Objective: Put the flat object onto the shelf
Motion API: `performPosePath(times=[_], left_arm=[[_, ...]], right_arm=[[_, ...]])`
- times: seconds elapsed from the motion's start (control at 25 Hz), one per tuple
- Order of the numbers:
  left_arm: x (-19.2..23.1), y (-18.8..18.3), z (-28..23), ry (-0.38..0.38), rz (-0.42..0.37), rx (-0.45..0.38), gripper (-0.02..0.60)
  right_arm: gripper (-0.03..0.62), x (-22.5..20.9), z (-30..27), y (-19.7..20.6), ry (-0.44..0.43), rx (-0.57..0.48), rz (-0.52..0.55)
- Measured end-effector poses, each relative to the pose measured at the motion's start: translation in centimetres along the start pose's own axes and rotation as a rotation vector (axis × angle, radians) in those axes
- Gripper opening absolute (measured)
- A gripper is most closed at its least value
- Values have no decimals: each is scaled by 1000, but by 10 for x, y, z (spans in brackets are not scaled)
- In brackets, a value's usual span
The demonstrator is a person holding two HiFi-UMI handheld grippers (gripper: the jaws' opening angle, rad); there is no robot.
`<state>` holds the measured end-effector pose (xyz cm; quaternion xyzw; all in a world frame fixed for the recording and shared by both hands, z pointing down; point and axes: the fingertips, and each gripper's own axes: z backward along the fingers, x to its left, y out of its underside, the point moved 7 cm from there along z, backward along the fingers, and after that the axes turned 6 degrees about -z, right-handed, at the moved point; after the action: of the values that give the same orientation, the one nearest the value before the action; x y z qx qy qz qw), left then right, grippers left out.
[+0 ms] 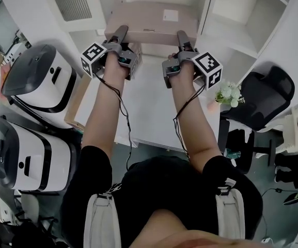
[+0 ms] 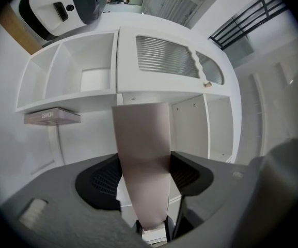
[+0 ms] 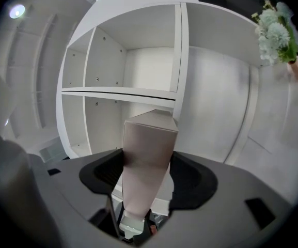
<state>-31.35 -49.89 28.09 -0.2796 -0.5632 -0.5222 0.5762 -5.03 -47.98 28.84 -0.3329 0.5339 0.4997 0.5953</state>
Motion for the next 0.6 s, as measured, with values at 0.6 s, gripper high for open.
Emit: performPosePath(times=[0.6], left_arm=[[9, -12, -63, -49, 12, 1, 299]], right_arm=[[281, -6, -45, -22, 40, 0, 7]])
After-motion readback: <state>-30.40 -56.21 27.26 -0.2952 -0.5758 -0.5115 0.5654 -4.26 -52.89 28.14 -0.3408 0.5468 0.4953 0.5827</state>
